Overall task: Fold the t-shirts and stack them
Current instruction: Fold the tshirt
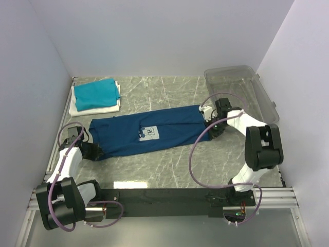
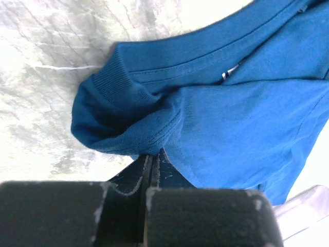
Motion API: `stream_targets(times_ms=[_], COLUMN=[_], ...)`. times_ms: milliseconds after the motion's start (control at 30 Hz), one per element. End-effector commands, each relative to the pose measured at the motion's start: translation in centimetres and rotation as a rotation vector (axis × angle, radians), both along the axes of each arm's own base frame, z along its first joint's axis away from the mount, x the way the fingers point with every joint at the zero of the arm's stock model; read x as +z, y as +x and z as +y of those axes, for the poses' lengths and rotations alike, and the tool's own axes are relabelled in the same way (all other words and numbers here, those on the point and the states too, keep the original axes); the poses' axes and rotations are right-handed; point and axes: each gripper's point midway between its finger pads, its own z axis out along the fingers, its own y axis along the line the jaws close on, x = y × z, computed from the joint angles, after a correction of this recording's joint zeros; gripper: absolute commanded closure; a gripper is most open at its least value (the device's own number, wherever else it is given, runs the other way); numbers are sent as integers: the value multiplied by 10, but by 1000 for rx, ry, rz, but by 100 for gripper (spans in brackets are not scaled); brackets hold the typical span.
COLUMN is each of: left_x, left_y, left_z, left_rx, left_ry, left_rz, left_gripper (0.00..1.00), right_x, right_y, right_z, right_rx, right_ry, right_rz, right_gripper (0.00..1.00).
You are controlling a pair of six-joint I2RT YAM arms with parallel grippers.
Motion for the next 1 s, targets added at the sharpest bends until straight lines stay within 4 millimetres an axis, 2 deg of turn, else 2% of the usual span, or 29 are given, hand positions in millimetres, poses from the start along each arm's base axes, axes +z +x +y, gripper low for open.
stream_targets(times_ms=[0, 300, 500, 567, 633, 700, 733, 767, 800, 833, 900, 933, 967], left_x=[12, 11, 11, 11, 13, 16, 21, 26, 30, 40, 56, 72, 80], left_y=[8, 5, 5, 5, 5, 6, 9, 11, 12, 15, 18, 21, 23], left_z=[13, 18, 17, 13, 11, 10, 10, 10, 10, 12, 15, 17, 18], left_rx=[7, 8, -14, -41, -65, -91, -104, -123, -125, -131, -141, -144, -148], left_ry=[59, 82, 78, 66, 62, 66, 70, 74, 79, 90, 123, 145, 161], left_rz=[-28, -11, -9, -10, -15, -23, -38, -52, -57, -73, -110, -149, -170], left_gripper=[100, 100, 100, 99, 97, 88, 82, 69, 64, 58, 48, 42, 39], right_x=[13, 4, -2, -2, 2, 11, 19, 25, 31, 45, 61, 73, 78], right_y=[-15, -58, -108, -121, -131, -132, -123, -119, -118, -104, -97, -85, -82], right_z=[-9, -24, -25, -27, -31, -36, -37, -37, -35, -32, -16, -7, 1], right_rx=[47, 132, 242, 287, 308, 305, 300, 297, 300, 303, 331, 353, 373], right_ry=[-47, -79, -52, -48, -55, -67, -71, -65, -55, -45, 38, 68, 94], right_rz=[-43, 20, 142, 153, 158, 141, 114, 98, 96, 53, 31, -2, -7], right_gripper=[100, 100, 99, 92, 69, 50, 48, 47, 46, 46, 45, 45, 46])
